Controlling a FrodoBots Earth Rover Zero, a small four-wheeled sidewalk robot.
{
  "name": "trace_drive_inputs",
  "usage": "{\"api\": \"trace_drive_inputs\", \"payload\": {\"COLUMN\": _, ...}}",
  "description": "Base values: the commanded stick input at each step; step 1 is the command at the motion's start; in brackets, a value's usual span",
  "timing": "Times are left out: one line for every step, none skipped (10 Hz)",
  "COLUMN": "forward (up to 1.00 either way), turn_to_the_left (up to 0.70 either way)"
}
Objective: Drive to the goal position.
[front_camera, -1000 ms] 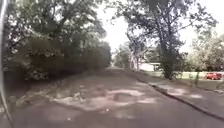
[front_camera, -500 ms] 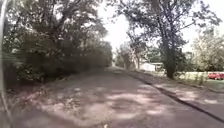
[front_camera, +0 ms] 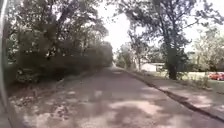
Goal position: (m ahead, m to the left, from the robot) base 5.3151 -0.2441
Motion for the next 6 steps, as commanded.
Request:
{"api": "trace_drive_inputs", "payload": {"forward": 0.70, "turn_to_the_left": 0.00}}
{"api": "trace_drive_inputs", "payload": {"forward": 0.70, "turn_to_the_left": 0.00}}
{"api": "trace_drive_inputs", "payload": {"forward": 0.70, "turn_to_the_left": 0.00}}
{"api": "trace_drive_inputs", "payload": {"forward": 0.70, "turn_to_the_left": 0.00}}
{"api": "trace_drive_inputs", "payload": {"forward": 0.70, "turn_to_the_left": 0.00}}
{"api": "trace_drive_inputs", "payload": {"forward": 0.70, "turn_to_the_left": 0.00}}
